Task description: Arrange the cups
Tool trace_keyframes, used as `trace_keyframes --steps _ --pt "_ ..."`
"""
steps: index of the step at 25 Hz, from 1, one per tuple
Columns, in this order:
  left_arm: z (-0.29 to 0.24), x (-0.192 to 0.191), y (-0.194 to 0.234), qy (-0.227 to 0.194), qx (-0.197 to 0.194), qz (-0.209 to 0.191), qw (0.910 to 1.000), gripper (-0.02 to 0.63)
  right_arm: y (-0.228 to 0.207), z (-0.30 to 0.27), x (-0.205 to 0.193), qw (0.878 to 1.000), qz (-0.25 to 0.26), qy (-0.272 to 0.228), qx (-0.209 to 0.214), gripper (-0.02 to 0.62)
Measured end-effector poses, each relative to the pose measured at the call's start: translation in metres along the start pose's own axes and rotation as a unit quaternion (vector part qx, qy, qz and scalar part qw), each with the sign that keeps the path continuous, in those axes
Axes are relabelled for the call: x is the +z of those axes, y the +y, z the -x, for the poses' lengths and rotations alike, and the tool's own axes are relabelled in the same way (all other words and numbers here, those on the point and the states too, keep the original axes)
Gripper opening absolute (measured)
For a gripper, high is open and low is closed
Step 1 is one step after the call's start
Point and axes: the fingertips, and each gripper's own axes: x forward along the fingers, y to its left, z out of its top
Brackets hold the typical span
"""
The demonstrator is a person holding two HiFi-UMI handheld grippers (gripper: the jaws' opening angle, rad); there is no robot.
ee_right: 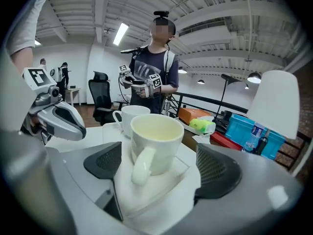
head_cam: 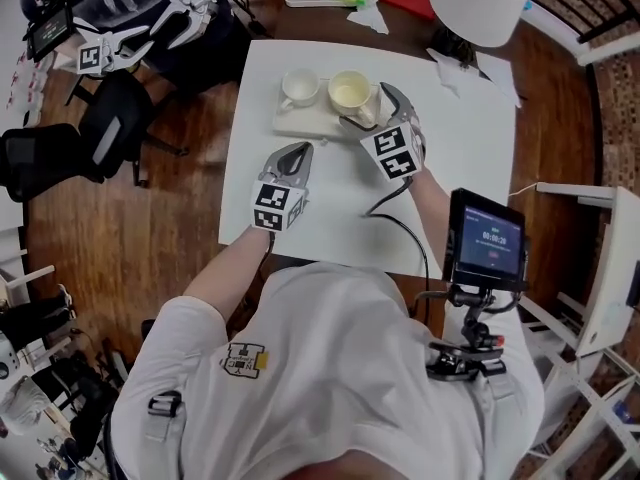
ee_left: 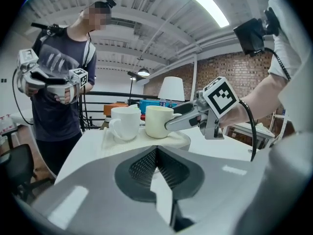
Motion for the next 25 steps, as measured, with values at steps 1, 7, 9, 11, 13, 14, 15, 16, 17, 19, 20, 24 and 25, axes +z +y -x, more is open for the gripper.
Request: trace_keyframes --steps 1,7,9,11,13,14,15,16,17,19,20,24,25 --pt "0.004 -0.005 -0.004 0.003 -0.004 0.003 1.0 0.002 0.0 0.007 -0.005 1.0 -0.01 0.002 -0.007 0.474" --pt "0.039 -0.045 -0.022 0.019 -0.044 0.005 0.9988 0.002 0.016 0.077 -0.045 0.992 -0.101 0.015 -0.076 0.376" --pt "0.056 -0.06 -0.023 0.027 -0.056 0.008 0.998 0.002 0.034 0.098 -0.058 0.988 -0.123 0.016 -0.093 0.3" --pt "0.072 -0.074 -0.023 0.035 -0.07 0.009 0.9969 0.002 0.056 0.117 -0.068 0.985 -0.132 0.015 -0.108 0.201" --pt "0.089 -0.087 -0.022 0.044 -0.083 0.006 0.9955 0.002 0.079 0.133 -0.076 0.982 -0.139 0.013 -0.125 0.092" --pt "0.097 -0.093 -0.019 0.048 -0.089 0.003 0.9949 0.002 0.091 0.138 -0.079 0.981 -0.142 0.014 -0.133 0.03" --pt "0.104 -0.099 -0.016 0.05 -0.095 -0.001 0.9942 0.002 0.103 0.141 -0.081 0.98 -0.143 0.014 -0.139 0.002" --pt "0.111 -0.104 -0.012 0.051 -0.099 -0.007 0.9937 0.002 0.115 0.142 -0.082 0.979 -0.142 0.015 -0.144 0.002" --pt "0.118 -0.11 -0.008 0.05 -0.103 -0.012 0.9933 0.002 0.127 0.14 -0.084 0.979 -0.14 0.015 -0.147 0.002" --pt "0.128 -0.119 -0.002 0.049 -0.108 -0.02 0.9927 0.002 0.147 0.135 -0.087 0.979 -0.136 0.02 -0.149 0.0" --pt "0.131 -0.122 -0.001 0.051 -0.109 -0.022 0.9925 0.002 0.153 0.133 -0.088 0.979 -0.137 0.024 -0.148 0.0" --pt "0.137 -0.131 -0.006 0.069 -0.118 -0.023 0.9903 0.002 0.163 0.128 -0.098 0.978 -0.148 0.037 -0.145 0.0" --pt "0.139 -0.133 -0.007 0.072 -0.121 -0.024 0.9897 0.002 0.165 0.128 -0.1 0.977 -0.15 0.04 -0.145 0.0"
